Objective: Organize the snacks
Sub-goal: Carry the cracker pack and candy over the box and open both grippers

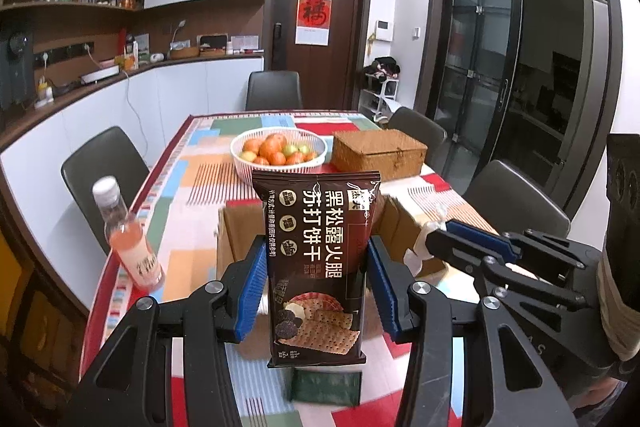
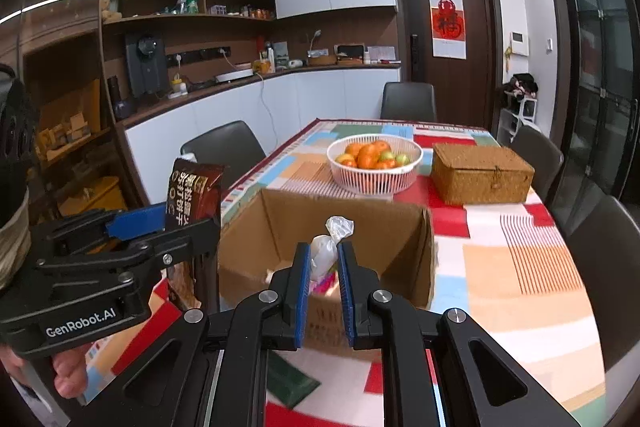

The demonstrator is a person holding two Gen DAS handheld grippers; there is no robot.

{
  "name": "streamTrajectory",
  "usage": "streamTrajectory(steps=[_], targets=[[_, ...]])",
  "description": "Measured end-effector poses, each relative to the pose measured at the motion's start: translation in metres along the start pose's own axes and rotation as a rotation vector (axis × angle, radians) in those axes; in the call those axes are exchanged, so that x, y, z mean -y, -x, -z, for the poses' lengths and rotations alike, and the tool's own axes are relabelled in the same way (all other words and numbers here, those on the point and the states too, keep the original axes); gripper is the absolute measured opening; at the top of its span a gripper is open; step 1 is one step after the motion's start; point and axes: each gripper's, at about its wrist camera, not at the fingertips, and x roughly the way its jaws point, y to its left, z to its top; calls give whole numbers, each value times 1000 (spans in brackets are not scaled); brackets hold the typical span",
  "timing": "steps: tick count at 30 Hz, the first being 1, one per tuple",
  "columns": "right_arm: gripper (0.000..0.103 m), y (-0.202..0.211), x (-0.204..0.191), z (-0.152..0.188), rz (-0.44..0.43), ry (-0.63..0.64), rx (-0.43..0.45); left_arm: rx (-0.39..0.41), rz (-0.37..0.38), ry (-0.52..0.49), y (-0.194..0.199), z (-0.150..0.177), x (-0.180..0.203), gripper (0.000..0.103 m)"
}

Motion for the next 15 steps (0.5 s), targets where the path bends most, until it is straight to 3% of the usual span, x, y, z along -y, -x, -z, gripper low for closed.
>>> streamTrajectory(steps=[8,15], targets=[[15,-29,10,-26,-16,-7,-30,-6,-27,-26,-29,-32,-9,48],[15,-64,17,-31,4,12,-112,-112,-33,-8,-79,-38,-19,48]])
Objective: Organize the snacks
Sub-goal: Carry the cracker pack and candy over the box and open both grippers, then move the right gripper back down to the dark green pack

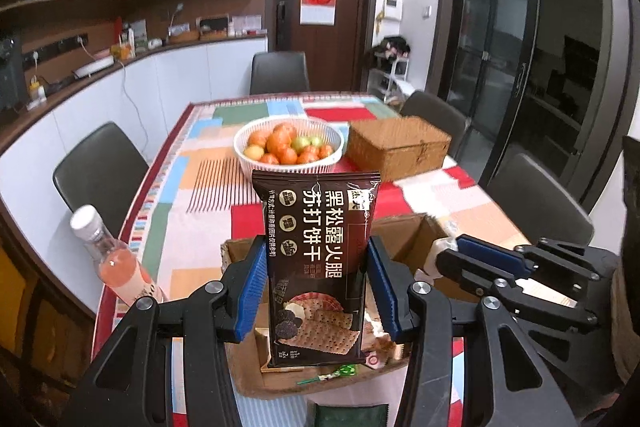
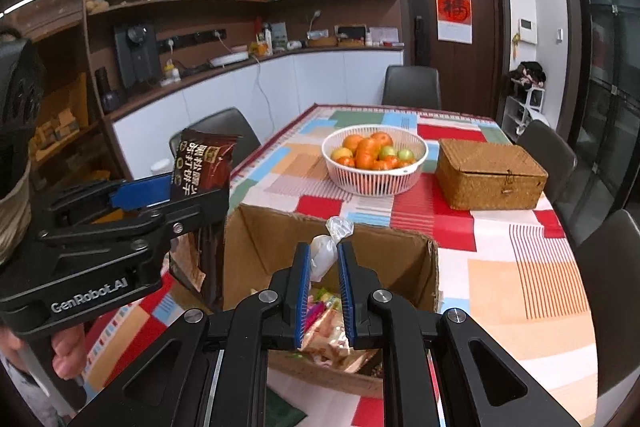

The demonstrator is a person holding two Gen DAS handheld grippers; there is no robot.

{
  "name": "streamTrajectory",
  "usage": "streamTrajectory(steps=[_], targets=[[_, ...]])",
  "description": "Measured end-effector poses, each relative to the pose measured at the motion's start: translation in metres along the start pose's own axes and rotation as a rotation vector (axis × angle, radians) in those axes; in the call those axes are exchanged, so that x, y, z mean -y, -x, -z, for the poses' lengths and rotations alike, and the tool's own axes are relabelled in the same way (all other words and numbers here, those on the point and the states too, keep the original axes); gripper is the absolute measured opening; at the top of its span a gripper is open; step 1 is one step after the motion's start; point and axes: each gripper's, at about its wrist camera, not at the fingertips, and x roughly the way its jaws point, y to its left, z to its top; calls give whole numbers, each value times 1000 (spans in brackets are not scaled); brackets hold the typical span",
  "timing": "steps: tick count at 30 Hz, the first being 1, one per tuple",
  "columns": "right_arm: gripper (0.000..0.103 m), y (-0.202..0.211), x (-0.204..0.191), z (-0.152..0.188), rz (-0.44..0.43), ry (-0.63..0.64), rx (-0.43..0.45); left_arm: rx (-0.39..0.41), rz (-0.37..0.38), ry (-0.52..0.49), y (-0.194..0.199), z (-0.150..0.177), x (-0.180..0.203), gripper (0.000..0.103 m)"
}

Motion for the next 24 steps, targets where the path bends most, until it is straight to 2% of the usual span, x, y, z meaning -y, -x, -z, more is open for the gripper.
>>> streamTrajectory(steps=[6,11,13,15,16,21,24], targets=[[15,-28,8,1,8,-4,-81,-93,-32,-3,-36,5,-2,48],[15,-45,13,6,16,-14,-137,-174,-73,-48,-54,15,2,49],[16,-47,14,9,30,-19,-147,-170,-88,-49,-51,18,1,50],[24,-47,14,12,42,-23,-155,-162,-89,-46,-45,19,0,54],[31,-46,14,13,46,-24,-154,-154,-88,-44,-40,20,0,54],[34,-32,7,18,52,0,-130,-94,-118,-57,-9,27,0,60],[44,-20,-1,21,49,25,-101,-46,-142,-60,15,36,1,62]])
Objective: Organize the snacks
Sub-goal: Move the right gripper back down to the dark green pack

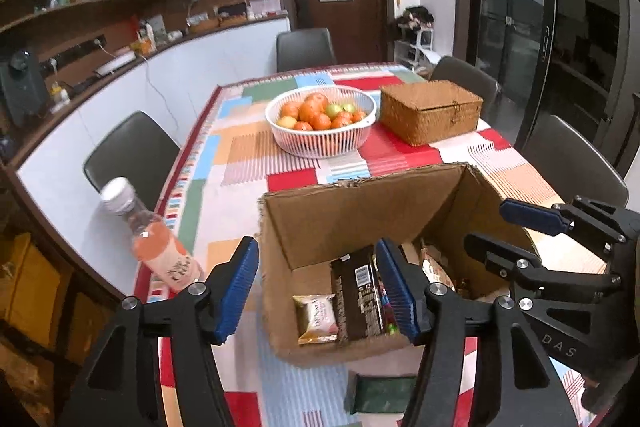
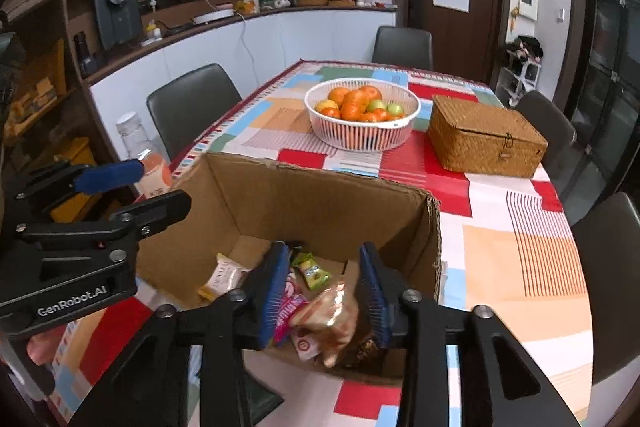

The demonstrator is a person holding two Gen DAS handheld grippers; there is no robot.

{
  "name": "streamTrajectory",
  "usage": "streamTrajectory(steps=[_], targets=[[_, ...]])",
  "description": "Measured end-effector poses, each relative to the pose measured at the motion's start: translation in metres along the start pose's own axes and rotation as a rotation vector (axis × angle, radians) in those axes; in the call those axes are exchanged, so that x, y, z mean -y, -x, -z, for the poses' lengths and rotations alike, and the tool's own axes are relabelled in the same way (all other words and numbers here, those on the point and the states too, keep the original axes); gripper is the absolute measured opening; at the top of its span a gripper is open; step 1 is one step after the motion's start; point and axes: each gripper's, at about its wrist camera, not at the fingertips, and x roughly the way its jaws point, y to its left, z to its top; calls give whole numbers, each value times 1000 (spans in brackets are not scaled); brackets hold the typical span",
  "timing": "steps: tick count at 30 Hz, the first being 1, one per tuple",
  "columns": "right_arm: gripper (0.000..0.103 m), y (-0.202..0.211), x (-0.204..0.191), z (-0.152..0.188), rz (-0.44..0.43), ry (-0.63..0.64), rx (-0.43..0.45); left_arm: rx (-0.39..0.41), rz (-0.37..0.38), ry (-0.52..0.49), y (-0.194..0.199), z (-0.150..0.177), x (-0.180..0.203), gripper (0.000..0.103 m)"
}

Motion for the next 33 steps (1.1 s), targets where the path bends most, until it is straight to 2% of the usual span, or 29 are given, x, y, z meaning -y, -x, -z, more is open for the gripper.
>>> streamTrajectory(steps=[3,7,11,16,24,33], targets=[[49,16,-12,6,-8,36,29,43,-21,11,21,10,-4,64],[60,38,-26,14,-18,74,73,70,-30,21,44,24,-6,69],[67,53,-35,22,-29,97,102,80,-35,24,61,40,-7,73],[69,61,-45,35,-44,129,97,60,-26,68,73,64,-12,78],[70,49,-66,67,-60,232,0,-41,6,135,68,108,-19,79],[70,20,-79,102,-93,308,-149,-151,-34,134,52,152,-19,79]])
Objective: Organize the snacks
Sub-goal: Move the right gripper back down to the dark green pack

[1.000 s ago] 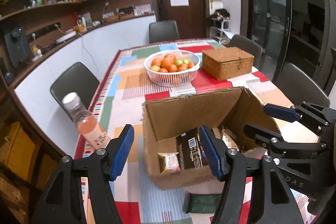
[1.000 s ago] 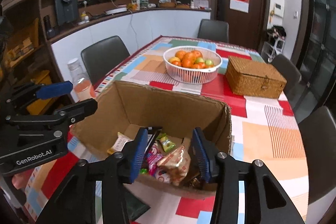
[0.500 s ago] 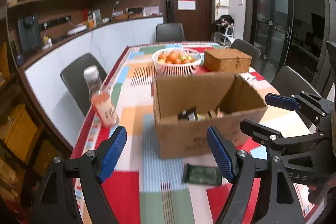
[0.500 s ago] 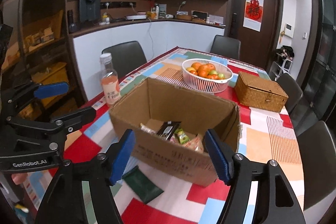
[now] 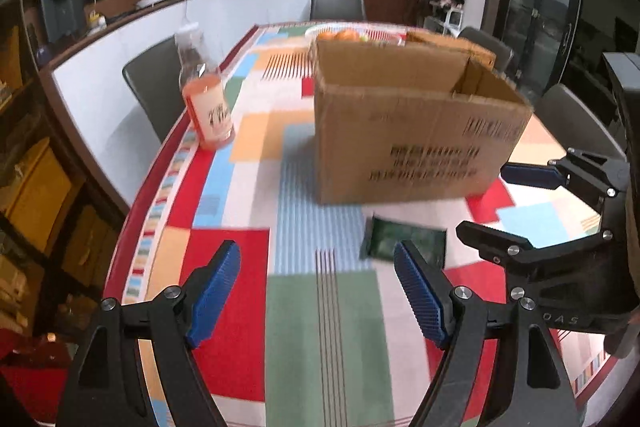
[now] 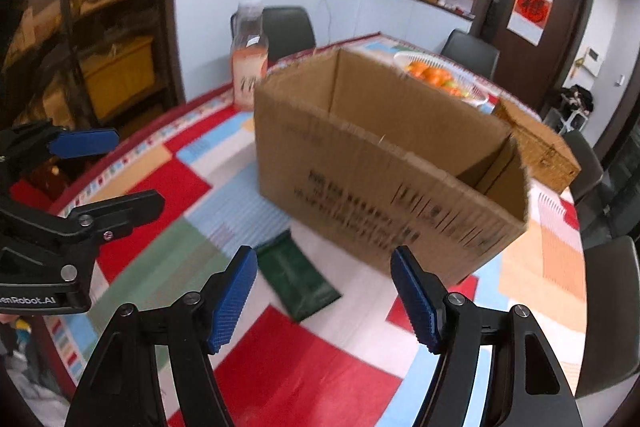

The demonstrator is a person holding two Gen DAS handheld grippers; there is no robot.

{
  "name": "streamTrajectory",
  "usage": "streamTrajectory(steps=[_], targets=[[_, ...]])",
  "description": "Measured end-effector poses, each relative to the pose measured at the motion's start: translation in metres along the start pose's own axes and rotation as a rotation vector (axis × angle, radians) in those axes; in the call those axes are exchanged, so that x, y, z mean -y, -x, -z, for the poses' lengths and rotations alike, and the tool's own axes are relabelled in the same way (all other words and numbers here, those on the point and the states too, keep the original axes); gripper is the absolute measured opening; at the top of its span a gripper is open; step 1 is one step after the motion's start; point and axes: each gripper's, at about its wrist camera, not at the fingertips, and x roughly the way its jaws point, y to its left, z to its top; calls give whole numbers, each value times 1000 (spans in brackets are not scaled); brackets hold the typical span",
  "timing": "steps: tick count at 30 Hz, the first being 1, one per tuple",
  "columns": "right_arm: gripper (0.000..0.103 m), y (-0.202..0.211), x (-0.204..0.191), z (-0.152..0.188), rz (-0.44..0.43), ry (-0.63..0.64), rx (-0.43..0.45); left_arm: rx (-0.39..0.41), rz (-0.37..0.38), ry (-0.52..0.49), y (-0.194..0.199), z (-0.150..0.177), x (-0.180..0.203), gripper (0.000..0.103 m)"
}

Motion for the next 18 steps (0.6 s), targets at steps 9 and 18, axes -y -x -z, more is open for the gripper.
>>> streamTrajectory(steps=[9,18], targets=[[70,-41,-15,11,-18,102,-139,-112,-34,10,-33,25,-6,79],[70,-82,-19,13,-43,163,-229,-199,-30,34,-64,35,-7,79]])
